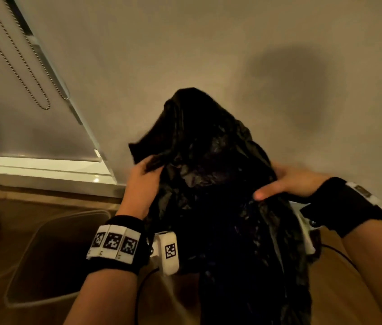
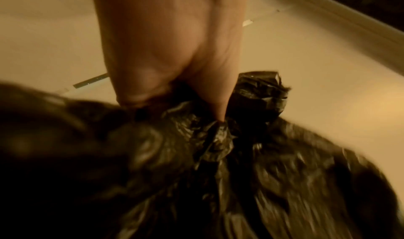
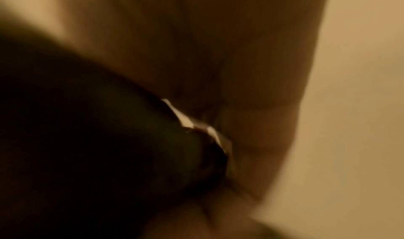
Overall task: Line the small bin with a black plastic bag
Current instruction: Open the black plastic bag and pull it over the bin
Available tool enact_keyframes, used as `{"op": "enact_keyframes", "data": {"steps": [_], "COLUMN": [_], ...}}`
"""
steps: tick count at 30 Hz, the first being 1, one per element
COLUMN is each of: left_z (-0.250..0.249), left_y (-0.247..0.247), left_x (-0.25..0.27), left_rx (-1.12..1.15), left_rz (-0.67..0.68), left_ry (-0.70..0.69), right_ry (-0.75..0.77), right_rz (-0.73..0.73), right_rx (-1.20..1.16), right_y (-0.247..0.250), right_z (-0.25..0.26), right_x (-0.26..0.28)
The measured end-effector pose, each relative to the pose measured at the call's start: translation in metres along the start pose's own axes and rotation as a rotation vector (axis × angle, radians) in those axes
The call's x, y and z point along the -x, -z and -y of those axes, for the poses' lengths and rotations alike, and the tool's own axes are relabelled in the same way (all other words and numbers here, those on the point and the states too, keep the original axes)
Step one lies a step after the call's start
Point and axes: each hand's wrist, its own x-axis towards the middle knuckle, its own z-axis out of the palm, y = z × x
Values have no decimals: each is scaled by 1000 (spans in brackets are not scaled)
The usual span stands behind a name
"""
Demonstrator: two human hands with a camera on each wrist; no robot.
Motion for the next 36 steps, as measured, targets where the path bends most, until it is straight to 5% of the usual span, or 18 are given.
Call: {"op": "enact_keyframes", "data": {"steps": [2,6,11,13,14,16,18,21,23,25,28,30,32,36], "left_z": [-7,-9,-20,-29,-31,-28,-26,-31,-38,-44,-49,-43,-32,-14], "left_y": [9,37,37,16,3,-25,-49,-60,-44,-14,40,64,65,24], "left_x": [-1,-7,-2,3,7,17,35,51,47,34,6,-16,-28,-22], "left_rx": [23,-47,17,34,10,-28,-57,-164,-245,-233,-54,-78,-172,-222], "left_rz": [-58,-168,-10,13,23,139,396,751,866,805,261,19,60,356], "left_ry": [31,33,185,216,218,201,182,162,170,107,-168,-195,-50,200], "right_ry": [-107,-63,30,182,229,151,6,-2,2,17,77,81,48,27], "right_rz": [-148,-541,-807,-939,-883,-541,-217,-183,-225,-238,-227,-217,-178,-9], "right_rx": [300,274,626,747,647,296,-39,-322,-366,-452,-528,-547,-545,-479], "right_y": [0,21,26,7,-7,-39,-58,-61,-55,-47,-36,-32,-30,-31], "right_z": [-10,-20,-17,0,9,20,16,6,4,7,16,27,37,49], "right_x": [-13,-21,-25,-21,-18,-18,-26,-38,-43,-43,-40,-37,-35,-41]}}
